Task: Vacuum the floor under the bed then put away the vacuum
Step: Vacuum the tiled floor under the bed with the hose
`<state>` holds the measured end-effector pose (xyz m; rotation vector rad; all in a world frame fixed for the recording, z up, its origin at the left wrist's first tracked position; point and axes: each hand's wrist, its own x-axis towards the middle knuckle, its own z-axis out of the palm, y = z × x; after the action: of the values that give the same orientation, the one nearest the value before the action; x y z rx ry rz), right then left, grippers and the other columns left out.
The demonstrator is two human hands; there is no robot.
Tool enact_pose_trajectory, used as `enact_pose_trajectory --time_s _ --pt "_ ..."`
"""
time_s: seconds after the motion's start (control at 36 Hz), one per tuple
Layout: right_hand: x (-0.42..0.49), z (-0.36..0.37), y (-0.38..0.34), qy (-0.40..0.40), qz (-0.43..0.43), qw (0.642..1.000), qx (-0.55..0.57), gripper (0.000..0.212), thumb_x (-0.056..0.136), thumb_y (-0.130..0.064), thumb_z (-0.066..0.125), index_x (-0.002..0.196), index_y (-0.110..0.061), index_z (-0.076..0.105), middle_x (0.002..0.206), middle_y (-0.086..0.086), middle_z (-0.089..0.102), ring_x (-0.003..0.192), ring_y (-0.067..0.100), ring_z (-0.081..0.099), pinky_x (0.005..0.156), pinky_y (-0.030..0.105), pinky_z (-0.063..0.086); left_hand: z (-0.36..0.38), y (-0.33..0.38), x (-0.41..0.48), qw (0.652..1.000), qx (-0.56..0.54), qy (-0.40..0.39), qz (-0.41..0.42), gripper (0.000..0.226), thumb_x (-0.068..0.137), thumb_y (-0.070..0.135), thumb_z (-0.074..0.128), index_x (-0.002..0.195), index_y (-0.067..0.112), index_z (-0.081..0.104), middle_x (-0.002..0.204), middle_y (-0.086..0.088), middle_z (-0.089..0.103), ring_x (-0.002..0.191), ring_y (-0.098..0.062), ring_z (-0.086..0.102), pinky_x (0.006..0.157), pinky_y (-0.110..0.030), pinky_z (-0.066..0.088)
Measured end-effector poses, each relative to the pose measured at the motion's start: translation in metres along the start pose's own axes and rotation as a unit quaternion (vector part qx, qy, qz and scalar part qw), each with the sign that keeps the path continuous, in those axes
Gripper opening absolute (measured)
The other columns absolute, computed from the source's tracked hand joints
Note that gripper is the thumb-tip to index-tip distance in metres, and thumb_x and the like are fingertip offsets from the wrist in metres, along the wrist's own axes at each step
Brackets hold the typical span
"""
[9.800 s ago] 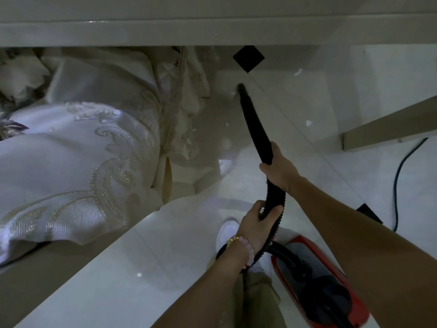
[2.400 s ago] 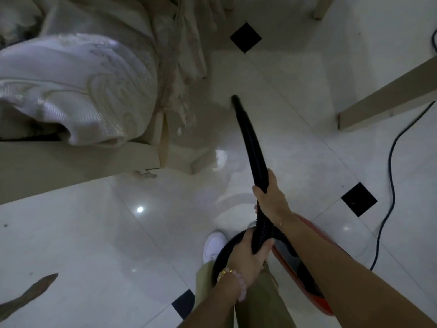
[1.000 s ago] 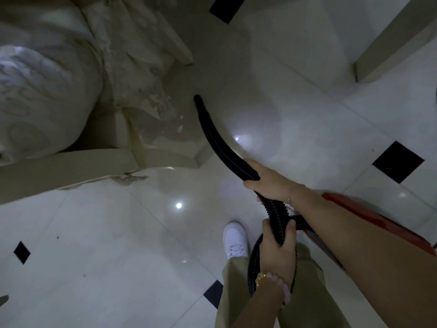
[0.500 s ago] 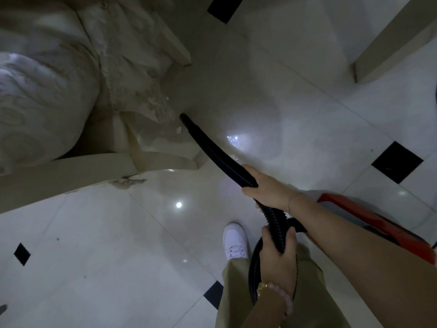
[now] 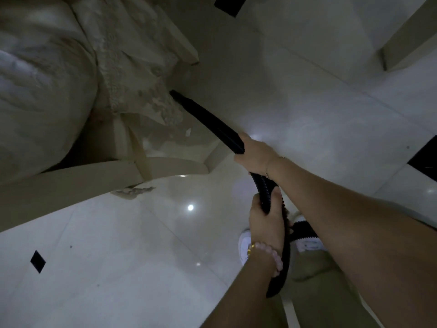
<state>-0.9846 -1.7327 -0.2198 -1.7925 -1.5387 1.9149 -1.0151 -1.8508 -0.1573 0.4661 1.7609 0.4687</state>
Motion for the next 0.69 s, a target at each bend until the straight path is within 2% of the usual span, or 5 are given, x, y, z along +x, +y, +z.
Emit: enact_pose_trajectory --time_s 0.08,0.19,0.31,0.58,0.69 --pt "-0.009 0.001 0.008 0.031 0.023 0.999 -0.011 0.063 0.096 -0.022 0.045 0.151 -0.021 0.013 0.123 0.018 0.058 0.091 0.03 0.06 0.08 0.034 0.051 -0.004 -0.005 -0.003 0.999 0.011 -0.027 -0.025 0.03 0.091 0.039 0.053 0.088 0.009 0.057 0.062 -0.004 0.058 0.053 -0.013 0.055 0.055 -0.027 0.048" --pt "-0.025 0.004 0.023 0.061 0.067 0.996 0.005 0.067 0.095 -0.023 0.045 0.151 -0.024 0.009 0.115 0.019 0.061 0.08 0.032 0.062 0.076 0.037 0.054 -0.006 -0.012 -0.017 0.997 0.036 -0.056 -0.026 0.028 0.09 0.046 0.054 0.088 0.019 0.058 0.072 -0.005 0.061 0.067 -0.021 0.057 0.073 -0.045 0.053" --pt "-0.047 0.008 0.025 0.063 0.089 0.994 0.004 0.064 0.095 -0.024 0.045 0.149 -0.024 0.013 0.105 0.017 0.063 0.077 0.034 0.065 0.074 0.041 0.056 -0.008 -0.018 -0.035 0.993 0.112 -0.033 0.008 0.022 0.092 0.041 0.053 0.087 0.02 0.057 0.066 0.008 0.059 0.063 -0.007 0.057 0.058 -0.01 0.043" --pt "-0.118 0.018 0.009 0.015 0.078 0.996 -0.027 0.055 0.094 -0.022 0.046 0.144 -0.028 0.025 0.094 0.008 0.064 0.069 0.024 0.06 0.068 0.031 0.049 -0.017 -0.041 -0.101 0.973 0.224 -0.007 0.05 0.015 0.09 0.048 0.051 0.098 0.036 0.052 0.065 0.02 0.046 0.063 0.006 0.047 0.064 -0.007 0.038" --pt "-0.133 0.025 0.007 -0.025 0.086 0.995 -0.033 0.051 0.093 -0.021 0.047 0.14 -0.03 0.03 0.078 0.002 0.059 0.059 0.017 0.056 0.06 0.03 0.048 -0.018 -0.047 -0.117 0.974 0.225 -0.04 0.005 0.043 0.092 0.048 0.048 0.132 0.034 0.042 0.098 0.023 0.056 0.104 0.0 0.056 0.076 0.007 0.028"
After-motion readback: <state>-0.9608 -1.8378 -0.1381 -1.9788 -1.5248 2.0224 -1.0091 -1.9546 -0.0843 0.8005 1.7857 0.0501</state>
